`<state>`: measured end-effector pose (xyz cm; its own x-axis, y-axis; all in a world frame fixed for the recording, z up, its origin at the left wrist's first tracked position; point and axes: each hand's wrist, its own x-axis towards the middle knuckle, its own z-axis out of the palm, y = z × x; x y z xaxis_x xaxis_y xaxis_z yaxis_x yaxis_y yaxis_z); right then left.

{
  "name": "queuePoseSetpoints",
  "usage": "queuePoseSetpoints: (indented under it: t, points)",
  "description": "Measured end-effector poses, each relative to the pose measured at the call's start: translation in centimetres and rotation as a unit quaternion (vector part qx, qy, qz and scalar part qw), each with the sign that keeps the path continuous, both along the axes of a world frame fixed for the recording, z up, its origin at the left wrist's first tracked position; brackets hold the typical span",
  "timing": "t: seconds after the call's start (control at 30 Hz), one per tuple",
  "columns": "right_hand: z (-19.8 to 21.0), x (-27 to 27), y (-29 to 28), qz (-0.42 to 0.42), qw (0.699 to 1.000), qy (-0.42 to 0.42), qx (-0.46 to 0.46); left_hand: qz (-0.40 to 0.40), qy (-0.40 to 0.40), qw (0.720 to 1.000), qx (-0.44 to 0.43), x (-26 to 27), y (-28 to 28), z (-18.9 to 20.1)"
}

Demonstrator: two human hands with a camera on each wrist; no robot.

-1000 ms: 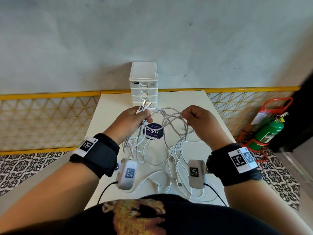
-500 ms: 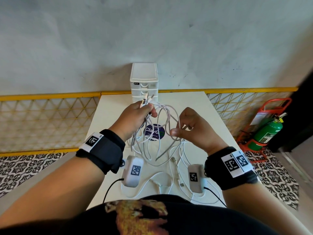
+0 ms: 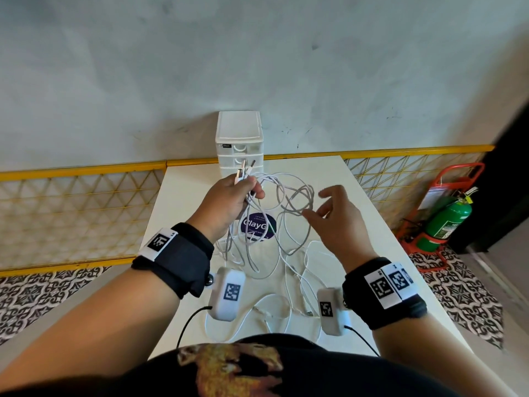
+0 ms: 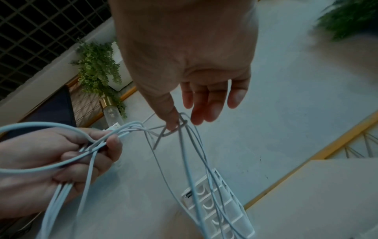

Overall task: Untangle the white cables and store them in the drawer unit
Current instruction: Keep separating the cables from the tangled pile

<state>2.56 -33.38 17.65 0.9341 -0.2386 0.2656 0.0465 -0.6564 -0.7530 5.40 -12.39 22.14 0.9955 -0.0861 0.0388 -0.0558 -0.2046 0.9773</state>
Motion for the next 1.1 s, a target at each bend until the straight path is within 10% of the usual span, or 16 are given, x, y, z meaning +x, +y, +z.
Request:
queuePoseSetpoints:
  t: [0.37,0.9,1.1]
  points:
    - [-0.4,1.9,1.3,-0.020,0.980,0.093,0.175,-0.087,0.014,0.996,0.034,-0.3,-1.1,-0.2]
    - [0.8,2.3,0.0,0.080,0.973,0.049,0.212,0.077,-0.049,0.960,0.264,1.9,1.2,-0.9]
    - [2.4,2.3,1.9,0.184,0.950,0.009,0.251,-0.118,-0.046,0.962,0.242,1.3,-1.9,-0.7]
